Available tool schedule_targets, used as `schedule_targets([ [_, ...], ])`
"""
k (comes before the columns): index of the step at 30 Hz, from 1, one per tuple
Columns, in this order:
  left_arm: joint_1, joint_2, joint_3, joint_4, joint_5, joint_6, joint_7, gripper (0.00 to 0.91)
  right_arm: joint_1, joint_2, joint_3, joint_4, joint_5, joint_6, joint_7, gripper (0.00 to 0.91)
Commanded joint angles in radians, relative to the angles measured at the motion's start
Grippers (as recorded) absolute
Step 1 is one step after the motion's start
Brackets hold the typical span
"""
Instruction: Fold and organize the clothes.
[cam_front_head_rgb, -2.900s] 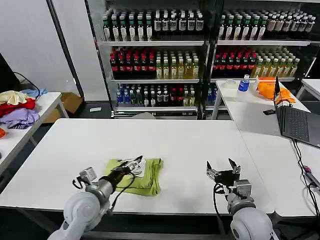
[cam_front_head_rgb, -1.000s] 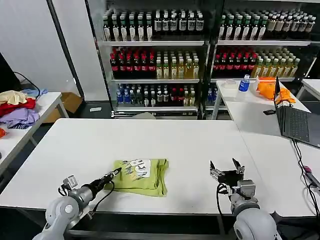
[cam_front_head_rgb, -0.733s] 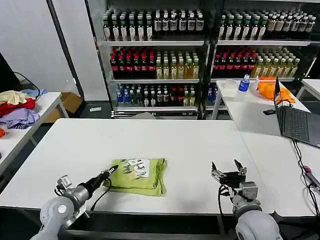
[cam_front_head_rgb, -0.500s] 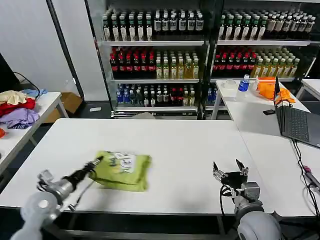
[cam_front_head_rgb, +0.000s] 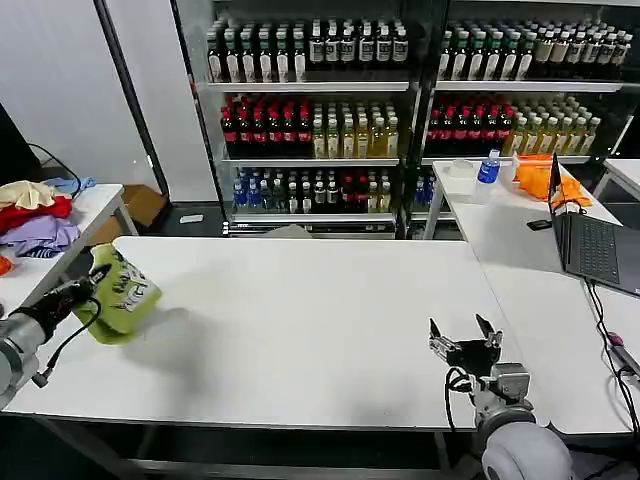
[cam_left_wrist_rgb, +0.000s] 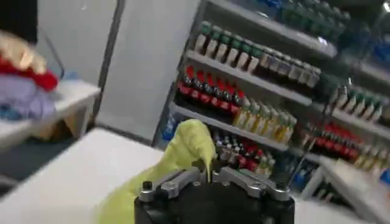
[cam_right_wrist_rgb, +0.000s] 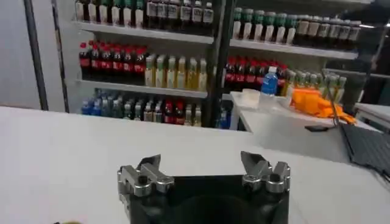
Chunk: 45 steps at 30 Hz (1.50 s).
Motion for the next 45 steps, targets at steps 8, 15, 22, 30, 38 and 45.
schedule_targets([
  [8, -0.046, -0.136, 0.572, -0.151, 0.728, -0.001, -0.043, 0.02, -0.075, 0.023, 0.036, 0.028, -0.023, 0.011, -0.004, 0.907],
  [15, -0.13, -0.137, 0.674, -0.179, 0.639, 0.001, -0.073, 0.02, -0.12, 0.039, 0.052, 0.048, -0.044, 0.019, -0.009, 0.907],
  [22, -0.182, -0.224, 0.769, -0.101, 0.603, 0.0, -0.119, 0.02, -0.141, 0.046, 0.069, 0.065, -0.048, 0.019, -0.01, 0.907],
  [30, -0.346, -0.398, 0.901, 0.032, 0.558, 0.001, -0.199, 0.02, -0.129, 0.046, 0.068, 0.059, -0.048, 0.016, -0.011, 0.907],
  [38, -0.442, -0.554, 0.943, 0.188, 0.486, -0.018, -0.222, 0.685, -0.118, 0.034, 0.078, 0.054, -0.038, 0.016, -0.016, 0.907],
  [45, -0.419, -0.574, 0.954, 0.161, 0.449, -0.139, -0.152, 0.907, -0.072, 0.014, 0.07, 0.033, -0.017, 0.013, -0.016, 0.907],
])
